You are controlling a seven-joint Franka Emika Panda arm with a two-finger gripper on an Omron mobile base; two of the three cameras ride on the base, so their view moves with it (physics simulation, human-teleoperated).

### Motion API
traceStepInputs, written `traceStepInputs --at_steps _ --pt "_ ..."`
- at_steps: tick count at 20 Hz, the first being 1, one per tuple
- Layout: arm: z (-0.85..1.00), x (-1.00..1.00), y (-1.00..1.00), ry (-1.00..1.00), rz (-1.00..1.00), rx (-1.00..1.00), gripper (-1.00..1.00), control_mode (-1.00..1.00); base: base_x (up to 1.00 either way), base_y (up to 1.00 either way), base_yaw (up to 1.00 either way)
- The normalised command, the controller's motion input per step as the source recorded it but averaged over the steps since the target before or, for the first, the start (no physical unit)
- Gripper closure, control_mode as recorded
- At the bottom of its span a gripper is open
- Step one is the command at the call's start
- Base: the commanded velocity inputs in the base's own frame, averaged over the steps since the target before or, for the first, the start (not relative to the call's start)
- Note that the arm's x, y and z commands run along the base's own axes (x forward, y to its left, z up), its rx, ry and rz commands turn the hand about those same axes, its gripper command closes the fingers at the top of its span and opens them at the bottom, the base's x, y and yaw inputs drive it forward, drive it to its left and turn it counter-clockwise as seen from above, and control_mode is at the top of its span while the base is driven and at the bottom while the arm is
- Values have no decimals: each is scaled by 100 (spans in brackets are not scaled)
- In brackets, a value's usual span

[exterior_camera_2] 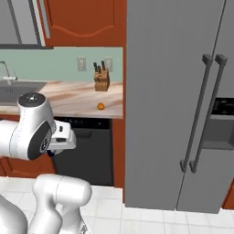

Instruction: Pick the mug from the counter and place it inside the microwave. Then close the microwave.

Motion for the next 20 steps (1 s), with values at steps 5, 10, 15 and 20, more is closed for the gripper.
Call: traceStepInputs --at_steps 5,10,15,20 --pt "0 0 0 0 0 0 100 100 -38 -70 -19" --pt "0 0 0 0 0 0 100 100 -4 -77 -23" --pt "0 0 0 0 0 0 100 100 3 -48 -9" --pt "0 0 0 0 0 0 100 100 2 -71 0"
